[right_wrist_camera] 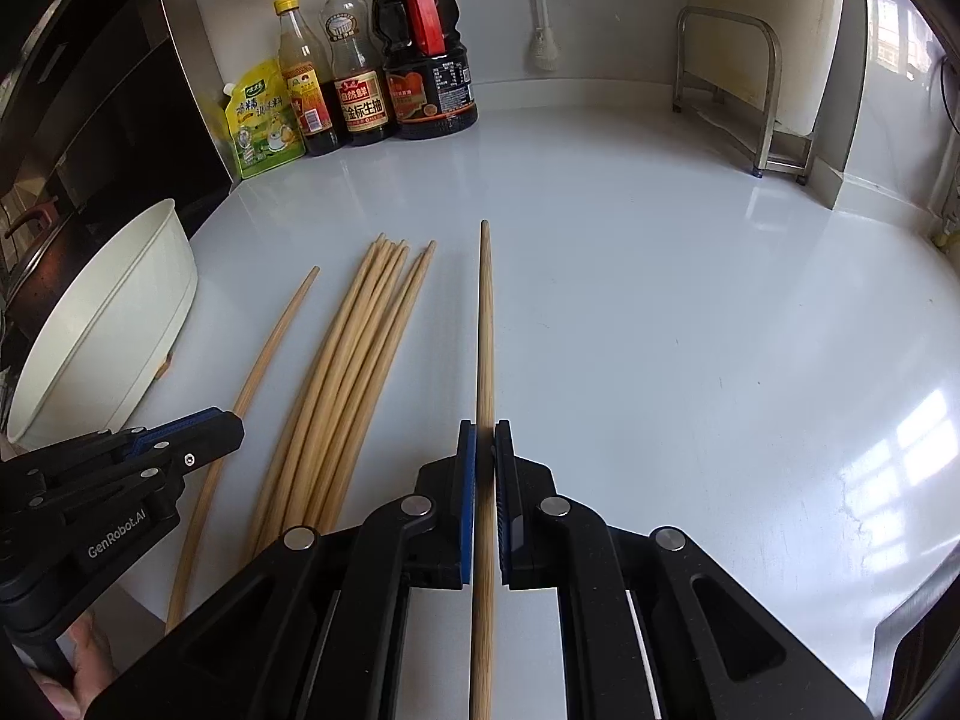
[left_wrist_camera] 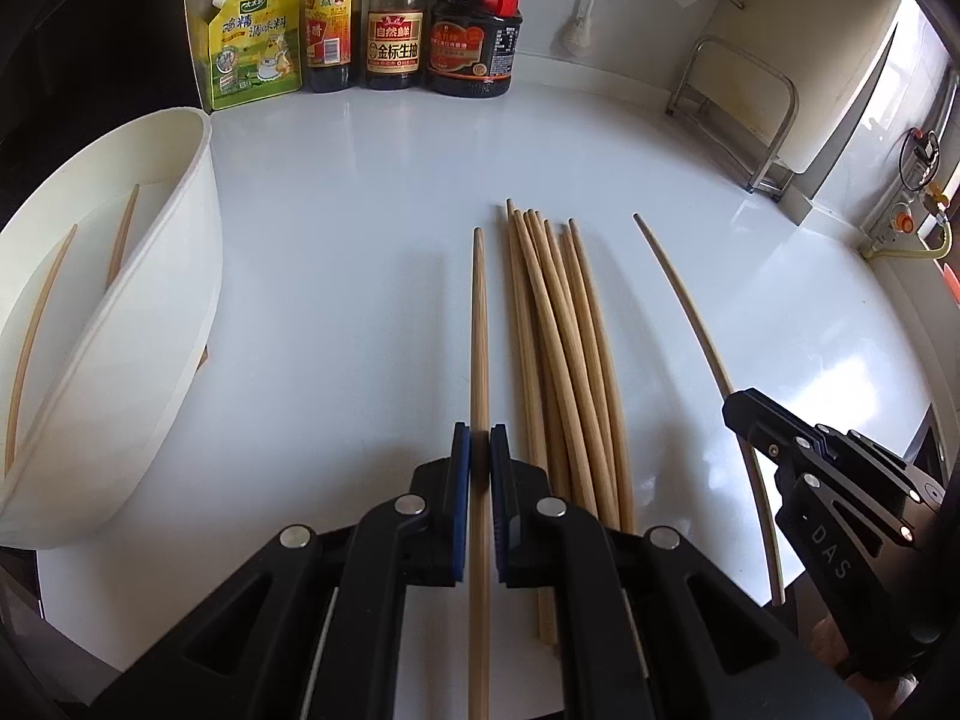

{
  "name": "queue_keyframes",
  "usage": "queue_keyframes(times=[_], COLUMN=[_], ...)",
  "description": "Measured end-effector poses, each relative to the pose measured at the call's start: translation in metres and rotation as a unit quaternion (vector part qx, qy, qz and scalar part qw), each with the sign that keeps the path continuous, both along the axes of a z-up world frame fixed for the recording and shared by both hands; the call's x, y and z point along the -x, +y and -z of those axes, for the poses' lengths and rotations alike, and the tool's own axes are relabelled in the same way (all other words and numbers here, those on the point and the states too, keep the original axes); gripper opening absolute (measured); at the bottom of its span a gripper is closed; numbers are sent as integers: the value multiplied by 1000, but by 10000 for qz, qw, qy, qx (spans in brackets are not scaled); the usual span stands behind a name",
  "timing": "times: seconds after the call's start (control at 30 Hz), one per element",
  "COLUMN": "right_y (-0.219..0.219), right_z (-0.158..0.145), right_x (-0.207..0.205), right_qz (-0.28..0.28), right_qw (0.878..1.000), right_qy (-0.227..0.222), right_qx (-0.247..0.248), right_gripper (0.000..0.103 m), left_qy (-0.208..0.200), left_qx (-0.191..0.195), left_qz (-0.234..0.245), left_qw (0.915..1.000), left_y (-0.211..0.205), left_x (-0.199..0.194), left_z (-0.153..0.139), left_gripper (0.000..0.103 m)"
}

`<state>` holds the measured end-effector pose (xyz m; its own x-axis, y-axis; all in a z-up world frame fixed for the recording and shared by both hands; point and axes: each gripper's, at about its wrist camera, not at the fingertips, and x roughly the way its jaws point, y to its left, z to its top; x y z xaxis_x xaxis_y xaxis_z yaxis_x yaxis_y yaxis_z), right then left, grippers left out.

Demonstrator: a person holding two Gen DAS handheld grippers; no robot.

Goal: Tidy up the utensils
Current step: 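Close the left tool on another chopstick while the right tool holds its own, then carry both chopsticks into the white basin and open both tools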

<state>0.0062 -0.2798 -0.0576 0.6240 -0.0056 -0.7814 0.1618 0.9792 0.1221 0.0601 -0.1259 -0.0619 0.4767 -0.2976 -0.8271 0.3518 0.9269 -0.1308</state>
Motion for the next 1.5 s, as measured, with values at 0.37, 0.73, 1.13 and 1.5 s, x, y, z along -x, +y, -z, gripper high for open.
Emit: queue_keyframes(times=[0.37,0.73,1.13,1.5], right_y=[26,120,229,277], right_z=[-50,-94,-86,-39], right_x=[8,-41,-119,-157], right_qz=[-235,-1156,-1998,-2143], right_qw=[9983,9888,9778,9756], right_qy=[-503,-890,-482,273], right_qx=[-191,-326,-419,-395], right_gripper=[6,6,6,6], left_qy=[-517,-1049,-1120,-612], left_qx=[435,524,332,233], left_qz=[11,-592,-1448,-1647], left_qw=[9977,9913,9825,9842], left_y=[25,112,211,246], left_x=[20,-2,-61,-98], left_z=[-64,-121,-114,-68], left_gripper=[7,7,7,8])
